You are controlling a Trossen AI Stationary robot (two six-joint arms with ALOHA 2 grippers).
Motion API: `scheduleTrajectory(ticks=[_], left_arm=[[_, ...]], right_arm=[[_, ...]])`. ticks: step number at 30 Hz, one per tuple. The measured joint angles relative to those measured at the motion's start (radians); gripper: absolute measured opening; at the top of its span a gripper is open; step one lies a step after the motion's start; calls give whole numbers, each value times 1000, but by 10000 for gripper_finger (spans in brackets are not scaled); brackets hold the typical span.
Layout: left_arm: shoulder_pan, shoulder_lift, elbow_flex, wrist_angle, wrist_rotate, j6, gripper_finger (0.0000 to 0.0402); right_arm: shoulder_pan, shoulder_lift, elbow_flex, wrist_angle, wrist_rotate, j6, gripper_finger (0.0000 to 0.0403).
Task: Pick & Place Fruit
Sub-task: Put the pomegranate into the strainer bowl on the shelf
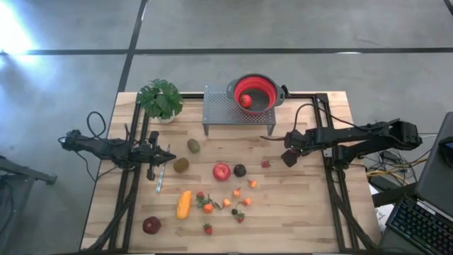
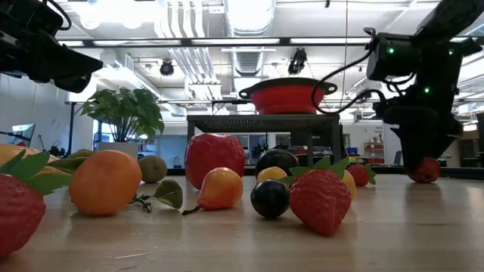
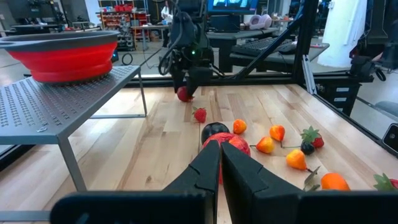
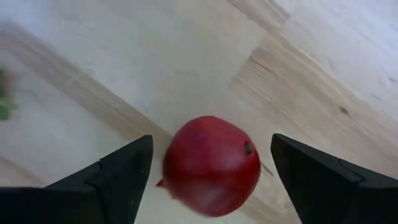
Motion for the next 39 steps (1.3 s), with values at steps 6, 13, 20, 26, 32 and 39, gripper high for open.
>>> scheduleTrajectory(ticks=[6,13,20,26,32,39], left_arm=[[0,0,0,0,0,0,21],[0,0,0,0,0,0,21],[0,0,0,0,0,0,21],[0,0,0,0,0,0,21],[0,0,0,0,0,0,21],[0,0,0,0,0,0,21]], right_arm=[[-8,0,-26,4,1,-2,292],[-8,0,-23,27,5,-29,247],[-8,0,-21,28,4,-27,199],[-8,-1,-21,28,0,-27,205],[-7,-2,25,3,-1,-51,204],[-5,-2,196,-147,-4,-109,198]])
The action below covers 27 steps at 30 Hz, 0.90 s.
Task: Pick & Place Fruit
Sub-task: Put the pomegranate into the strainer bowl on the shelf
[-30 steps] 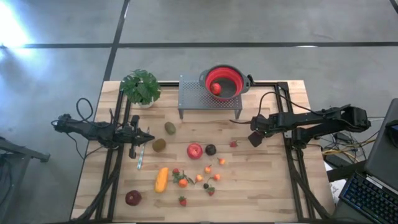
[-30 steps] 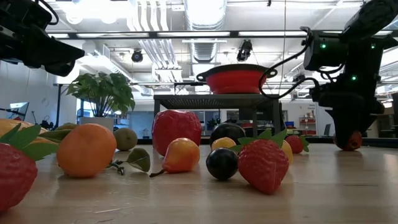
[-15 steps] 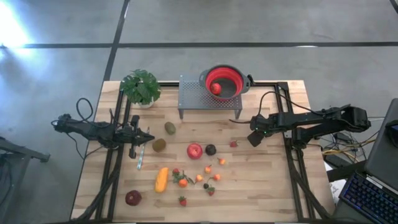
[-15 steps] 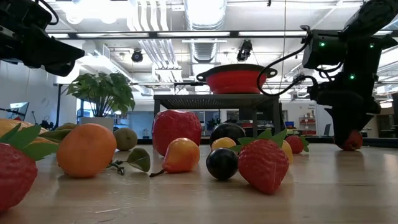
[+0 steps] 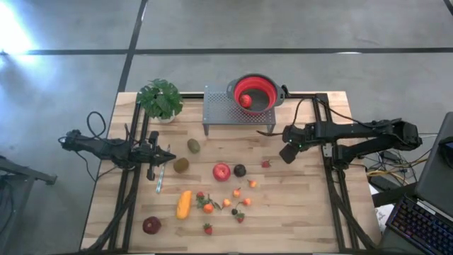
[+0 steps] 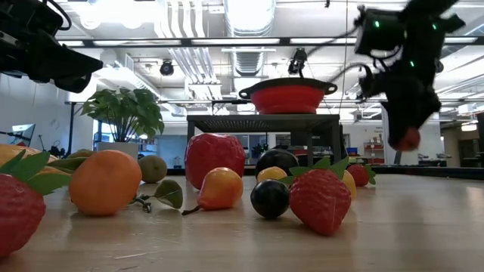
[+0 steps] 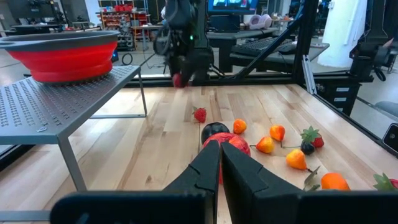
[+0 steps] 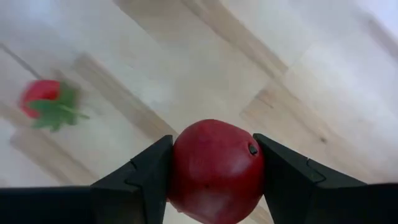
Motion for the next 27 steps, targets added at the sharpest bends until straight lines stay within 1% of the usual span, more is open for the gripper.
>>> scheduleTrajectory(ticks=[5,11,17,21,27], left_arm=[[0,0,0,0,0,0,21],[0,0,0,0,0,0,21],[0,0,0,0,0,0,21],[0,0,0,0,0,0,21],[0,0,0,0,0,0,21]], right_arm=[[0,0,148,-32,-3,-60,208],[0,0,353,2,11,-183,198],[-6,19,544,111,108,-323,203],[-38,86,649,171,119,-407,202],[-121,249,776,164,118,-495,198]])
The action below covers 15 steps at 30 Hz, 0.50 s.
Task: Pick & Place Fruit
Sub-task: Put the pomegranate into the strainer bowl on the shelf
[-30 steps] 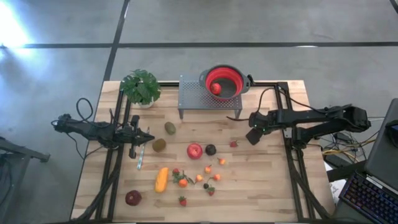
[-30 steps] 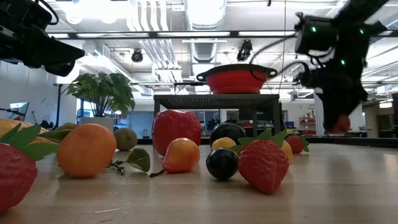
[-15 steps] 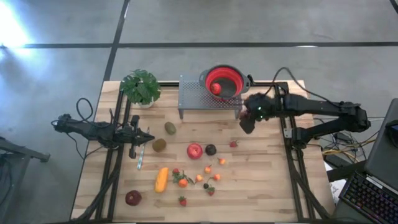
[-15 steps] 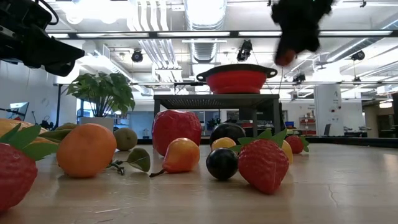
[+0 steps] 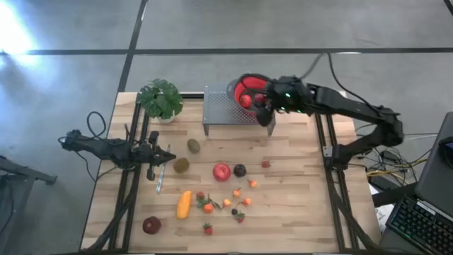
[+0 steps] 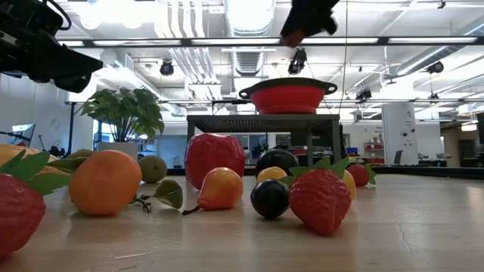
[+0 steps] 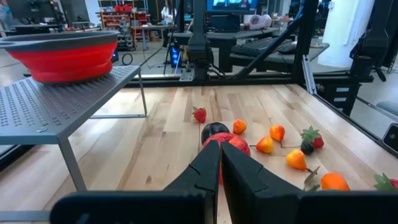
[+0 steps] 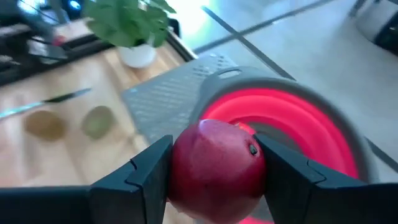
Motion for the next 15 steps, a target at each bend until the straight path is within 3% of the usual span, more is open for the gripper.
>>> scheduleTrajectory(ticks=[8,15], left_arm=[[0,0,0,0,0,0,21],[0,0,0,0,0,0,21]], right_arm=[[-142,186,118,-64,-13,-40,204],[-216,283,135,-85,-74,-48,196]])
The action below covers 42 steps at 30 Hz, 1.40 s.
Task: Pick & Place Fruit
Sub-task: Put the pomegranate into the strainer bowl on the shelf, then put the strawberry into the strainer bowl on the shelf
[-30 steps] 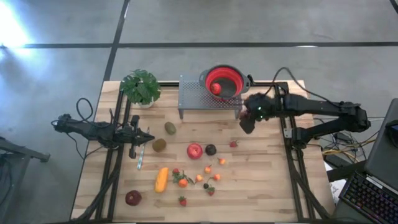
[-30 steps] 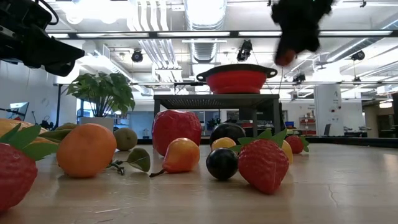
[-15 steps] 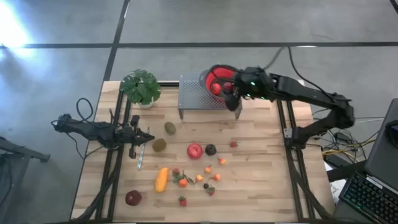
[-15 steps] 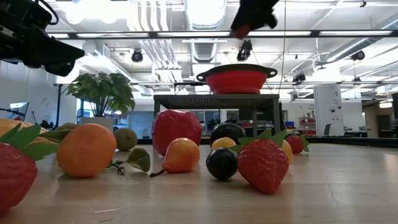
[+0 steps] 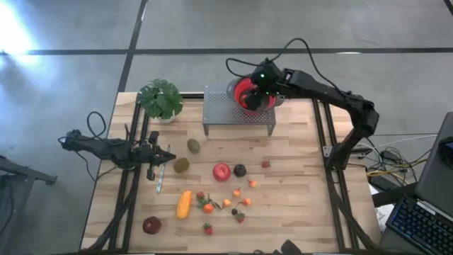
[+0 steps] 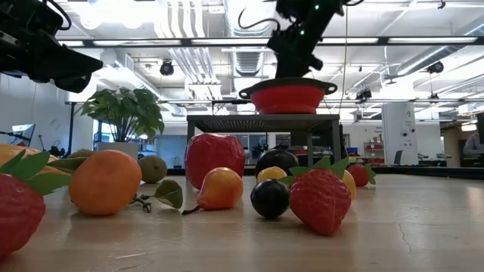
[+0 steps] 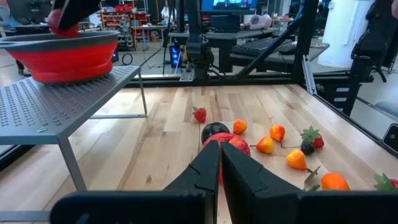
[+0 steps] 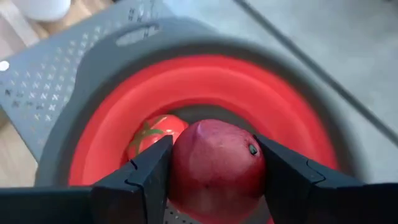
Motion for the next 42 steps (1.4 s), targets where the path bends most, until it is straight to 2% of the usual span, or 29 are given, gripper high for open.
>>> scheduleTrajectory(ticks=[6,15,33,42], left_arm=[[0,0,0,0,0,0,21],[0,0,0,0,0,0,21],[0,0,0,0,0,0,21],[0,0,0,0,0,0,21]], right_arm=[[-4,49,0,-5,-10,-28,209],[-14,44,0,-47,-12,-13,203],[-41,43,1,-77,-9,-59,286],[-35,35,108,-156,17,-55,306]])
